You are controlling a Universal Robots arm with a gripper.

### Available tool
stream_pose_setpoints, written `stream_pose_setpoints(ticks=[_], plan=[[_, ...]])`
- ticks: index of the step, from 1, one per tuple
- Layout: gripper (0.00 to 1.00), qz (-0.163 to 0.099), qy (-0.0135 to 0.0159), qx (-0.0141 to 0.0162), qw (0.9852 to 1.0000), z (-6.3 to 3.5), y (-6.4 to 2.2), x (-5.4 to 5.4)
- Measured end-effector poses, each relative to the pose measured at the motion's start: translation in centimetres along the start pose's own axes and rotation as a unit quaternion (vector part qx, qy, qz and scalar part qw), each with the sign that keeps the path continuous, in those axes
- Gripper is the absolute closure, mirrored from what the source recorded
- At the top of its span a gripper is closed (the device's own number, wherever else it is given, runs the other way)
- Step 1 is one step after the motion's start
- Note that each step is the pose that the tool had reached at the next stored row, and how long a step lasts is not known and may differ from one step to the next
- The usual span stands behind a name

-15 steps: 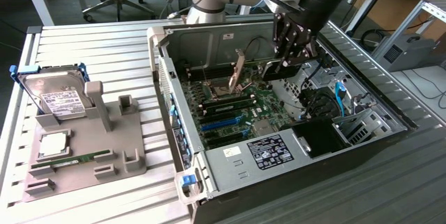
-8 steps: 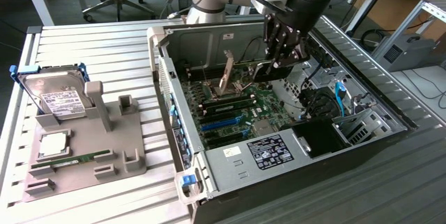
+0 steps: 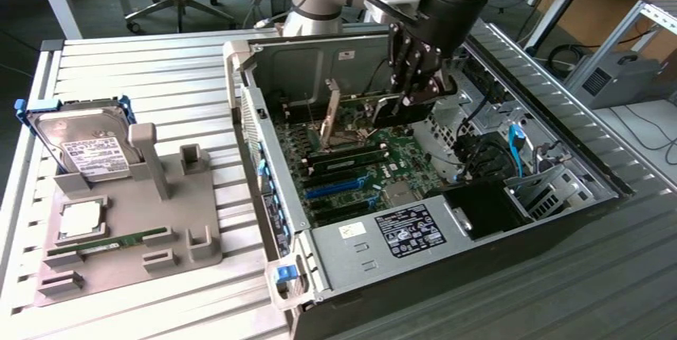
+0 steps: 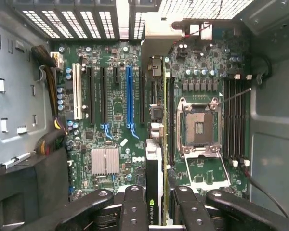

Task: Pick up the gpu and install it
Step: 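Insert the gpu into the slot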

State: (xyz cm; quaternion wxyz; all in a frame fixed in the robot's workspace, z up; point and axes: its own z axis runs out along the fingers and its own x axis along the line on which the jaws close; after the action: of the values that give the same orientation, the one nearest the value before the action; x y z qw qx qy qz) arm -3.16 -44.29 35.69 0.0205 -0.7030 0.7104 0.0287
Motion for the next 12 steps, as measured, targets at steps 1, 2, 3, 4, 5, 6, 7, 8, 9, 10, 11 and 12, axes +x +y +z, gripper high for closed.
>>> stream_pose_setpoints(ticks=[1,2,3,4,5,6,7,8,9,10,11,12], plan=[[0.73,0.0,0.0,0.0,1.0,-0.01,0.01,0.14],[0.73,0.0,0.0,0.0,1.0,-0.02,0.01,0.32],[0.73,0.0,0.0,0.0,1.0,-0.03,0.03,0.46],[0.73,0.0,0.0001,0.0,1.0,-0.04,0.04,0.57],[0.73,0.0,0.0,0.0,1.0,-0.05,0.06,0.65],[0.73,0.0,0.0,0.0,1.0,-0.04,0.07,0.65],[0.73,0.0,0.0,0.0,1.0,-0.04,0.07,0.65],[0.73,0.0,0.0,0.0,1.0,-0.04,0.08,0.65],[0.73,0.0,0.0001,0.0,1.0,-0.05,0.09,0.65],[0.73,0.0,0.0001,0.0002,1.0,-0.04,0.11,0.66],[0.73,0.0,-0.0001,0.0006,1.0,0.09,0.14,0.67],[0.73,0.0,0.0,0.0012,1.0,0.32,0.19,0.68]])
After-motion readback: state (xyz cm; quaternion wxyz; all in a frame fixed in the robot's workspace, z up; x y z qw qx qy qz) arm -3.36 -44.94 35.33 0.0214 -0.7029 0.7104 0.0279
